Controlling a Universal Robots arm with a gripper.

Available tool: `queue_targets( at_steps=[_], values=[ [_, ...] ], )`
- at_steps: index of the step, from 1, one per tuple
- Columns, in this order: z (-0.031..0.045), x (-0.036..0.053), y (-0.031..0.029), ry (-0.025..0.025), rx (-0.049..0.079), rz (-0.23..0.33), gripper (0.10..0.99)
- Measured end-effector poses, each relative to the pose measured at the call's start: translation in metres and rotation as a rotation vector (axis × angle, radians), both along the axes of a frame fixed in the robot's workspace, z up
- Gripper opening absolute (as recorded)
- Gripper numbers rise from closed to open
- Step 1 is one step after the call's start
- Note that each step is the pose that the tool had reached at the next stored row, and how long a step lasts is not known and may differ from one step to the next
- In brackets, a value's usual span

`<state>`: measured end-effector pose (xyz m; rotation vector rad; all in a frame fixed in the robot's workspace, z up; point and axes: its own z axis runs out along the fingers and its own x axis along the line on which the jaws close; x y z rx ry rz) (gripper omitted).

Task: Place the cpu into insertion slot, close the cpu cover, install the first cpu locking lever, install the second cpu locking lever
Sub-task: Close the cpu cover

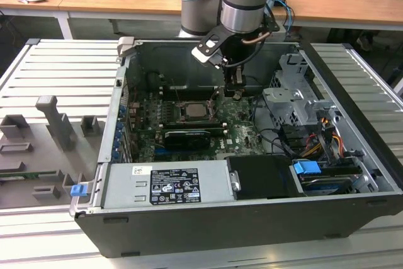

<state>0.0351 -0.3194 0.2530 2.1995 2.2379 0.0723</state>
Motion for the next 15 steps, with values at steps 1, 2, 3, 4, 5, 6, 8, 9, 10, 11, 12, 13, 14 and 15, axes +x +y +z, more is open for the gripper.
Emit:
queue_targets(
  at_steps=[1,2,3,4,5,6,8,9,10,11,12,13,14,15],
  values=[
    [0.0,-0.0007,0.0,-0.0001,0.0,0.0,0.106],
    [0.0,-0.0013,0.0,-0.0002,0.0,0.0,0.106],
    [-0.0001,-0.0019,0.0,-0.0003,0.0,0.0,0.106],
    [-0.0003,-0.0042,0.0,-0.0004,0.0,0.0,0.106],
    [-0.0004,-0.0053,0.0,-0.0003,0.0,0.0,0.106],
    [-0.0005,-0.0063,0.0,-0.0003,0.0,0.0,0.106],
    [-0.0011,-0.0097,0.0,-0.0003,0.0,0.0,0.106],
    [-0.0013,-0.0104,0.0,-0.0003,0.0,0.0,0.106],
    [-0.0016,-0.0112,0.0,-0.0003,0.0,0.0,0.106],
    [-0.002,-0.0125,0.0,-0.0003,0.0,0.0,0.106],
    [-0.0024,-0.0131,0.0,-0.0004,0.0,0.0,0.106],
    [-0.0028,-0.0137,0.0,-0.0004,0.0,0.0,0.106],
    [-0.0039,-0.0153,0.0,-0.0003,0.0,0.0,0.106],
    [-0.0057,-0.0173,0.0,-0.0003,0.0,0.0,0.106]
  ],
)
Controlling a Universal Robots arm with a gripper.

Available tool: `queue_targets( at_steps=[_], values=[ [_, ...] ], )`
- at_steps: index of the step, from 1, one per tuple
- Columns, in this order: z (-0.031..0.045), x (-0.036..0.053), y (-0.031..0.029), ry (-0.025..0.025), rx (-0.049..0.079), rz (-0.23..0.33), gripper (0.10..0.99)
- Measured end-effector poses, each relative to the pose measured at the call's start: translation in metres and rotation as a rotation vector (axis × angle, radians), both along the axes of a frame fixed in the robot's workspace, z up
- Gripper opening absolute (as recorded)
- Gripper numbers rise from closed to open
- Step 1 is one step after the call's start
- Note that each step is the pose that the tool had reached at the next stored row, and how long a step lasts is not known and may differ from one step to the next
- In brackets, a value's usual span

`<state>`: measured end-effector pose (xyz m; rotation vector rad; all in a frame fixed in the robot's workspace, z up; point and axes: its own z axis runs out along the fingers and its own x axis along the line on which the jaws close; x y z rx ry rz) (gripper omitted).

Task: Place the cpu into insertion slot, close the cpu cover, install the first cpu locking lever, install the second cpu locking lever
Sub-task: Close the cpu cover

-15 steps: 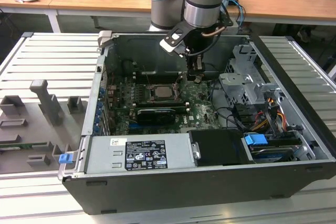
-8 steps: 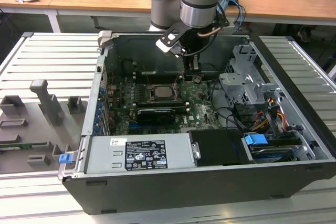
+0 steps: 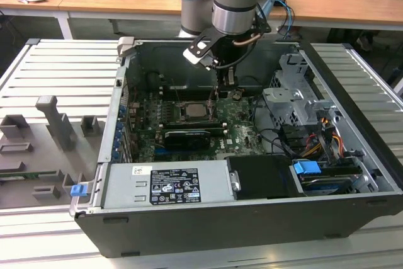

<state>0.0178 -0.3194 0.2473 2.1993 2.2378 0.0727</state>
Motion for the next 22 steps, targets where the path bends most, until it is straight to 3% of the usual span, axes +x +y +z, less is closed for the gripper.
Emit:
queue_targets(
  at_steps=[6,8,11,22],
  values=[
    [-0.01,-0.0114,0.0,0.0,0.0,0.0,0.106],
    [-0.0125,-0.0217,0.0,0.0,-0.001,0.0,0.106],
    [-0.0171,-0.0293,0.0001,0.0,0.0,0.001,0.106],
    [-0.0186,-0.0491,0.0002,0.0,0.0,0.001,0.106]
  ],
)
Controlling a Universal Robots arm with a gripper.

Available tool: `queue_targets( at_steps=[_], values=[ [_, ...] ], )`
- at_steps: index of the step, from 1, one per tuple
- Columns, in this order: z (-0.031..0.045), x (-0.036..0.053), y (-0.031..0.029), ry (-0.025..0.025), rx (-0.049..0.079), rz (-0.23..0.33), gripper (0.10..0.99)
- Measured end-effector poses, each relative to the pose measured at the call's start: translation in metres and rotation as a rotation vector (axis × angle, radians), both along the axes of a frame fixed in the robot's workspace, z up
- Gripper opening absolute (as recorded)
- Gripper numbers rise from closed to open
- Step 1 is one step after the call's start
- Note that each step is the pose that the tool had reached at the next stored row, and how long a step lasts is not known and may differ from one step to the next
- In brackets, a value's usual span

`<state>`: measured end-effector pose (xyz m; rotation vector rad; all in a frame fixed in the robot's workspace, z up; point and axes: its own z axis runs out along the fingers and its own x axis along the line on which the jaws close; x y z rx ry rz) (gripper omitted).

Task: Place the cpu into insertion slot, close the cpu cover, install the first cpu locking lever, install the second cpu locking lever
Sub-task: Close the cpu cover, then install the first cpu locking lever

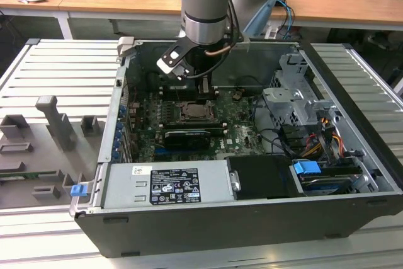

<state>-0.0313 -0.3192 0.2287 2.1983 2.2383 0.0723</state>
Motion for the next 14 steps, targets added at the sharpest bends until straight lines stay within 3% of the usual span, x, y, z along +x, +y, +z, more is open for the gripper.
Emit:
queue_targets(
  at_steps=[8,14],
  values=[
    [0.0,-0.0084,0.0,0.0,0.0,0.0,0.106],
    [0.0025,-0.0093,0.0,0.0,0.0,0.0,0.106]
  ],
)
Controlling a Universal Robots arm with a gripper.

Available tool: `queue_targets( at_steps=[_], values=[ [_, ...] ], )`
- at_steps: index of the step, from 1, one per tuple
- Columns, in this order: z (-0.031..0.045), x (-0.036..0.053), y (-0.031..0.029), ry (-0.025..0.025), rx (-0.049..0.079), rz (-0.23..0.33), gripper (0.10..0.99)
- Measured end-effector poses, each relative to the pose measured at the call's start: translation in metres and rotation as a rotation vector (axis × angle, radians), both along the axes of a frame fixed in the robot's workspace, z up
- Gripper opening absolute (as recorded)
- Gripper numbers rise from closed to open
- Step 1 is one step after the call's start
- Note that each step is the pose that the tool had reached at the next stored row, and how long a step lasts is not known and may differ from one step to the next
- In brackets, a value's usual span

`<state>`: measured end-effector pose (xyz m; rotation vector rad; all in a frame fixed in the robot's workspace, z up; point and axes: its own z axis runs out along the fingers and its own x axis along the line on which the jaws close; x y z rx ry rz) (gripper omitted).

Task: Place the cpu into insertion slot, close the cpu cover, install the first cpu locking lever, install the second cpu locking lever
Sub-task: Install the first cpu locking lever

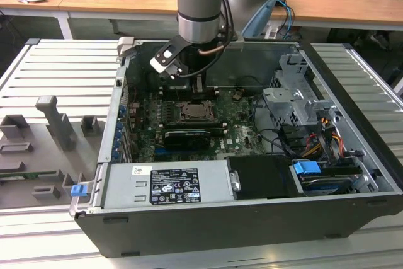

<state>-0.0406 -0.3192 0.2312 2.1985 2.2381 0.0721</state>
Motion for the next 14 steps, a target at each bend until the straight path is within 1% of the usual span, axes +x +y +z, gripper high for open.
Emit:
queue_targets(
  at_steps=[8,14],
  values=[
    [0.0018,0.0,0.0,0.0001,0.0,0.0,0.106],
    [0.0089,0.0,0.0,0.0,0.0,0.0,0.106]
  ],
)
